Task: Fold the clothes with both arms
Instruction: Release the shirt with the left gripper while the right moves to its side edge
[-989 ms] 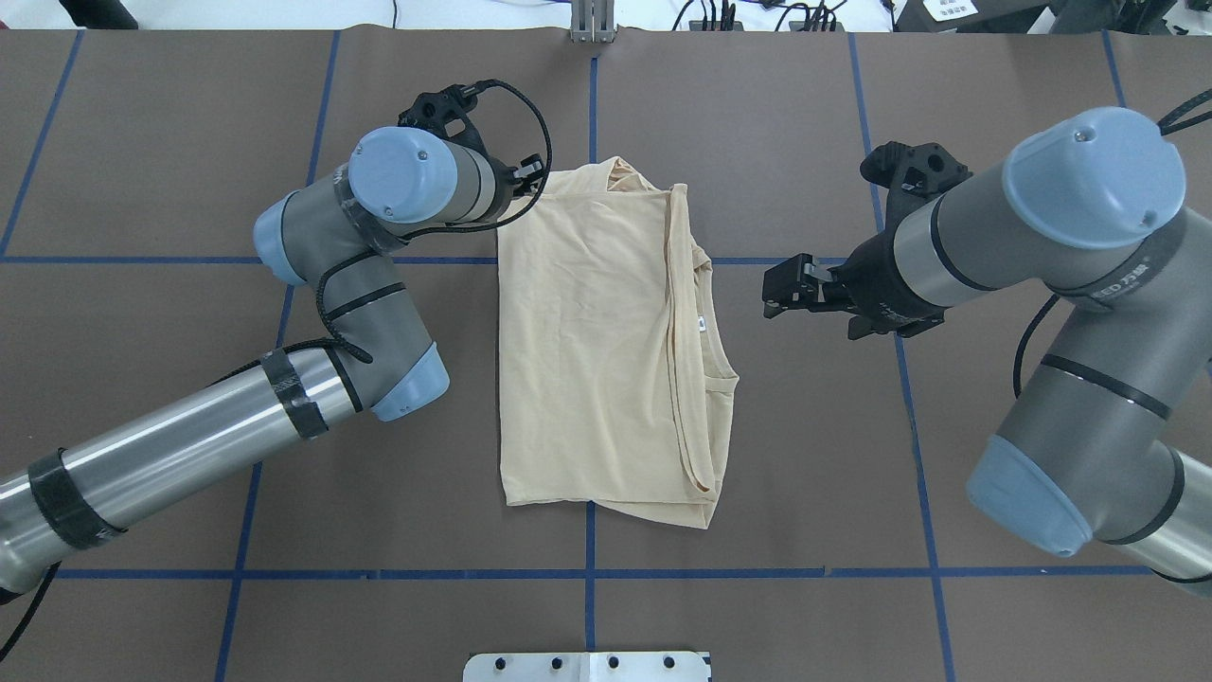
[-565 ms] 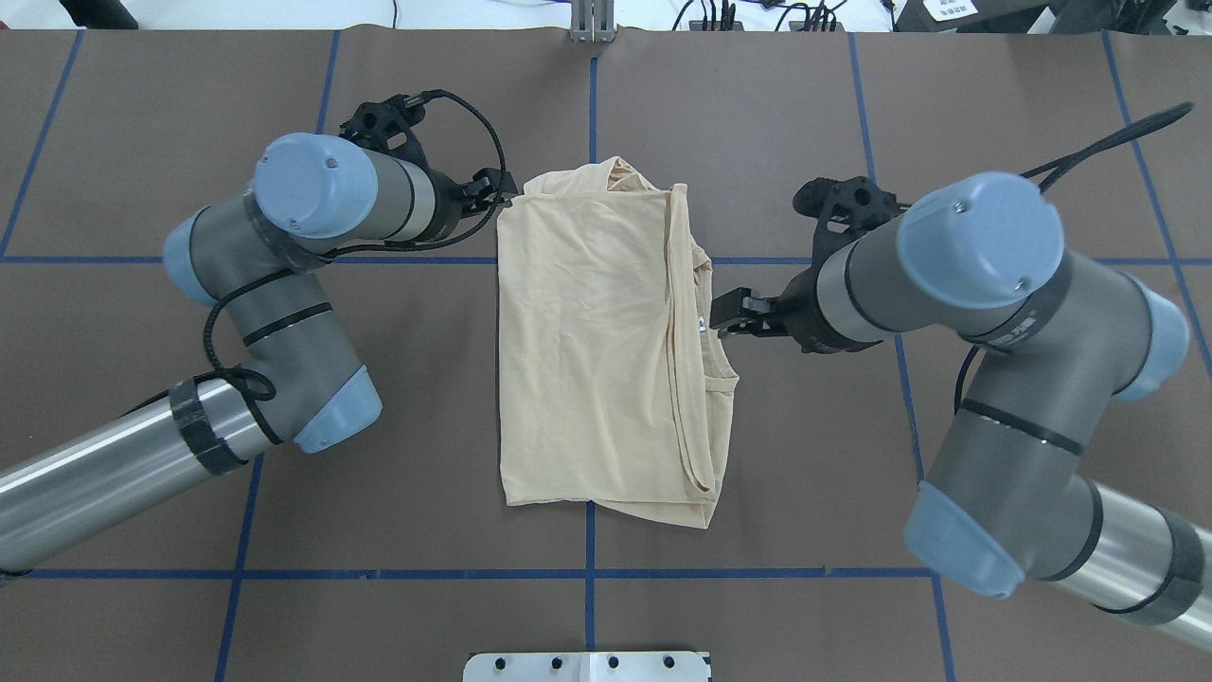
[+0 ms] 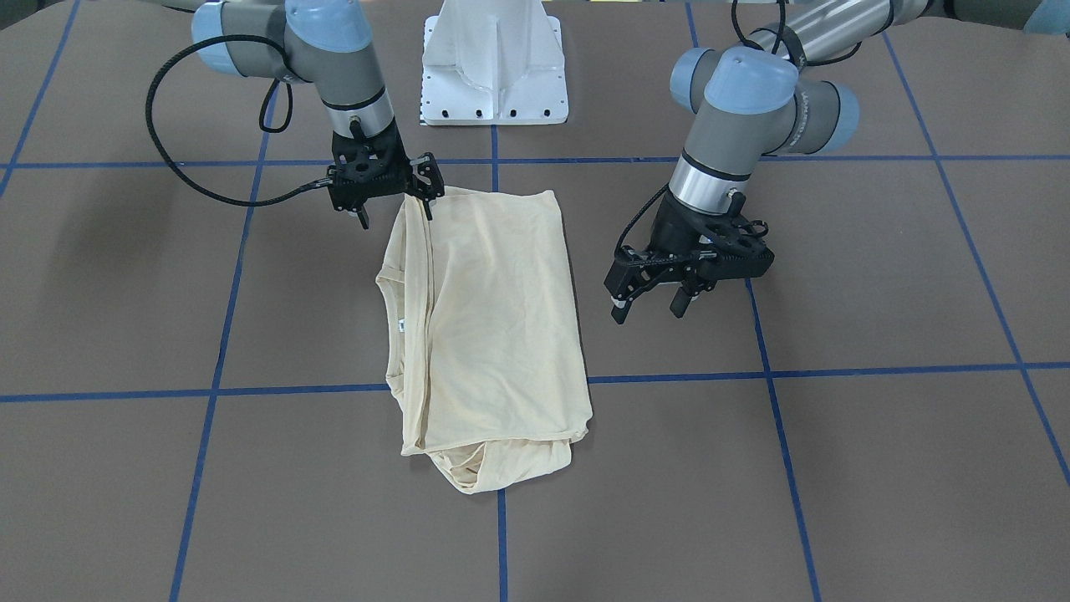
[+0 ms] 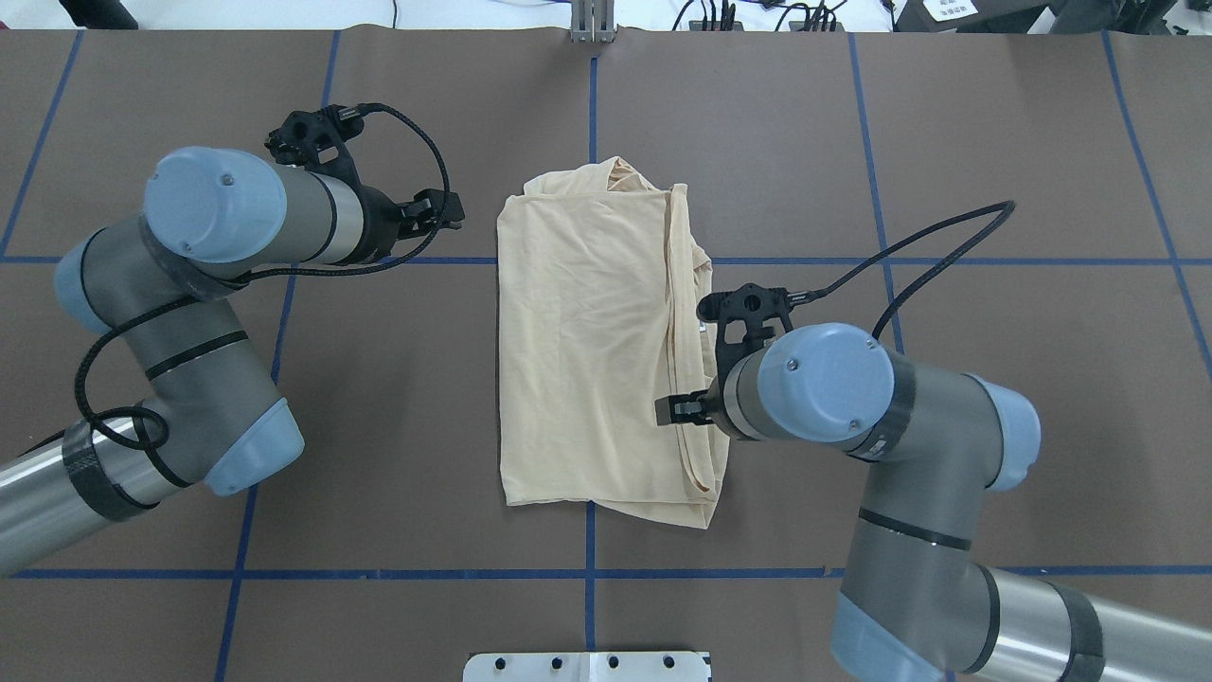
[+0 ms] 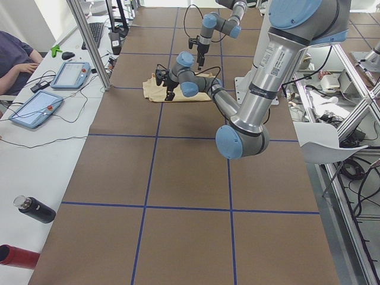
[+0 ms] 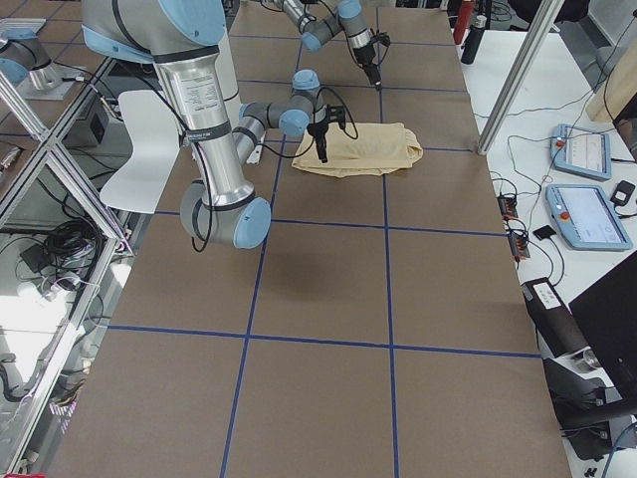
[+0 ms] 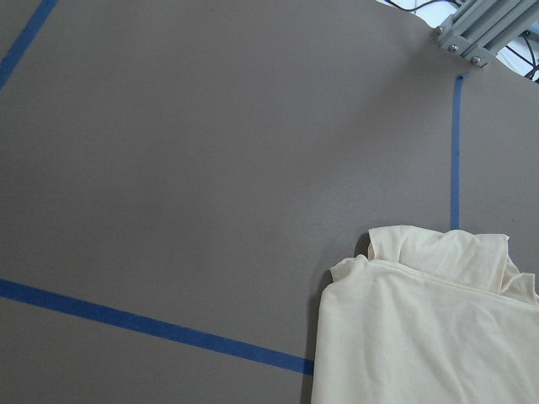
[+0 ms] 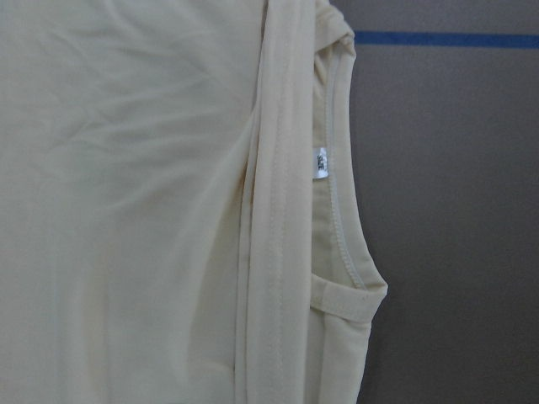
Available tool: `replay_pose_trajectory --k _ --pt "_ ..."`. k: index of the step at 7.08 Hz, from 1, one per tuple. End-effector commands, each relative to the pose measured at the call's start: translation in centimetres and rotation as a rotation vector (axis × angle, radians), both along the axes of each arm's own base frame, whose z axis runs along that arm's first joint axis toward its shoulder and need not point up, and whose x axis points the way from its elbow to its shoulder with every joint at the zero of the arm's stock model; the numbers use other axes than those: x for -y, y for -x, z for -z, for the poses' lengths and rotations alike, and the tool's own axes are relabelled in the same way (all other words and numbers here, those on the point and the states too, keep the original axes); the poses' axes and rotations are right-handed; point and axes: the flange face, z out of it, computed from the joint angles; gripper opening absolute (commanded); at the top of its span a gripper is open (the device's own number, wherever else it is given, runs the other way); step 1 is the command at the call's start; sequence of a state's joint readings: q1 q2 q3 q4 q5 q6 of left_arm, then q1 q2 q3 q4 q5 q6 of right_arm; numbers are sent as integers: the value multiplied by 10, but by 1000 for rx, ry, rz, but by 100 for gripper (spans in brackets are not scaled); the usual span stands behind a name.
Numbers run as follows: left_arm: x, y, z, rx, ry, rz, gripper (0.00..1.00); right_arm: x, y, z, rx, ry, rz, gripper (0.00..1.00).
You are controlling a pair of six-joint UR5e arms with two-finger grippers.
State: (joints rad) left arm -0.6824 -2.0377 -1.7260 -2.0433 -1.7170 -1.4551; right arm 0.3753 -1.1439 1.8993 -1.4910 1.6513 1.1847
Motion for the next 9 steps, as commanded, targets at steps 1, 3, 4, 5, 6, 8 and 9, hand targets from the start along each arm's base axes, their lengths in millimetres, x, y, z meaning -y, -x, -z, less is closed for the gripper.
replay_pose_trajectory --k 1,3,4,5,6,8,9 --pt "-7 5 0 -9 5 -22 100 -29 31 -9 -139 -18 62 100" --pt "-7 5 0 -11 4 -22 100 -34 39 -13 -160 -38 104 100" --pt "-8 4 0 -11 4 -23 100 -34 46 -19 -175 -29 112 100" --pt "-7 5 -1 -9 5 -22 100 -34 47 -19 -174 -29 118 100" --pt "-7 3 -2 -7 7 -23 100 -36 47 -19 -177 -28 122 100" --pt "-7 0 -6 0 14 -27 100 -36 45 -29 -194 -17 125 100" --pt "-7 -1 -7 0 14 -29 100 -34 43 -34 -200 -11 125 100"
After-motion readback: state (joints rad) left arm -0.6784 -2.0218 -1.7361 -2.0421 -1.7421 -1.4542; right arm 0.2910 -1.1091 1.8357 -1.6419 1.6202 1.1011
